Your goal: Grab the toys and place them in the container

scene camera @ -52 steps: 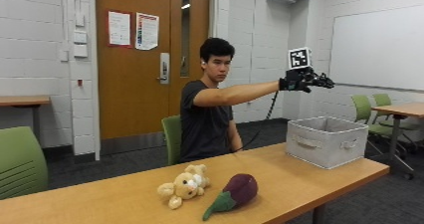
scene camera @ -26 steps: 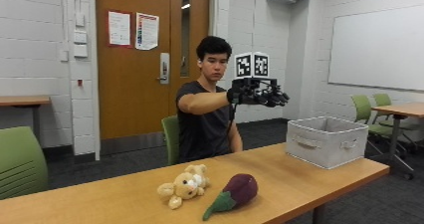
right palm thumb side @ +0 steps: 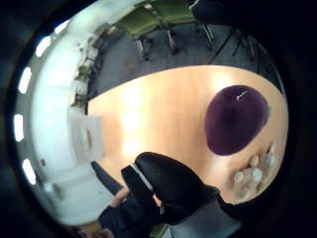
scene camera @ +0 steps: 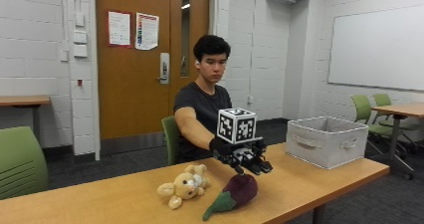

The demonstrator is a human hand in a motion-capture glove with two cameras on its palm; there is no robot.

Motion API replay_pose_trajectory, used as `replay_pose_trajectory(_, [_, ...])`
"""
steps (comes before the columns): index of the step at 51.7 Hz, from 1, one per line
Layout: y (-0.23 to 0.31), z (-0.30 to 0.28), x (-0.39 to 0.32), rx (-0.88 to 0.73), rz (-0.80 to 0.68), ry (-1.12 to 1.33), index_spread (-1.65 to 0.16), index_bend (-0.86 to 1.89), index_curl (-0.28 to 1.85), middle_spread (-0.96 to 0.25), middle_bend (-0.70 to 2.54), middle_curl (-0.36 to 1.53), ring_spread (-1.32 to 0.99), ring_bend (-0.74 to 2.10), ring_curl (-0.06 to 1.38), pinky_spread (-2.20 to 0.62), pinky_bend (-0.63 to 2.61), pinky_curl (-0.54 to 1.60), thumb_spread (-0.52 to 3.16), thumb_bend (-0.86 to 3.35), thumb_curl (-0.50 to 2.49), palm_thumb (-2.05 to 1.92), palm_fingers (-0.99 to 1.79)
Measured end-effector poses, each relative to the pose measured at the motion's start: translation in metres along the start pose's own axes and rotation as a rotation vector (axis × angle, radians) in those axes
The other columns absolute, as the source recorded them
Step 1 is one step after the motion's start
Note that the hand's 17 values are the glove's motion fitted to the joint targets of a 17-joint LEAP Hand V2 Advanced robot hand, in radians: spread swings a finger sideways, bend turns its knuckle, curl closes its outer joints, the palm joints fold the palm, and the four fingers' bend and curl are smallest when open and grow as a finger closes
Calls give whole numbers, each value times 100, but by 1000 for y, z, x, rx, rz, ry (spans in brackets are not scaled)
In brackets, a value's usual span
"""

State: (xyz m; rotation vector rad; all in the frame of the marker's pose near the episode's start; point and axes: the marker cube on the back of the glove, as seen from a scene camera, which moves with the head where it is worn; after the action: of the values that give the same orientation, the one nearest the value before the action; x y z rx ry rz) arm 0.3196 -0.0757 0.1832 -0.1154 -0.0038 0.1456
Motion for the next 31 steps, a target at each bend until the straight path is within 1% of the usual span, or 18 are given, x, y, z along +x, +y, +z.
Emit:
replay_pose_trajectory(9, [-12,41,16,-55,35,-23,-36,23,46,-16,12,34,-28,16,23,-7,66,33,95,-10,18,-13,-11])
replay_pose_trajectory(15, [-14,64,23,-91,52,-55,-37,29,48,-16,12,32,-28,15,22,-7,64,33,94,-10,17,-13,-10])
replay_pose_trajectory(21, [-16,72,25,-107,61,-122,-39,44,52,-16,12,29,-29,16,22,-6,58,32,92,-10,17,-13,-5])
replay_pose_trajectory(28, [-12,78,21,-114,55,-116,-40,70,61,-15,14,28,-27,12,20,-3,52,31,90,-8,18,-10,-1])
replay_pose_trajectory(31, [-11,77,21,-108,50,-108,-39,75,63,-14,18,28,-25,16,20,-1,52,31,89,-7,19,-8,4])
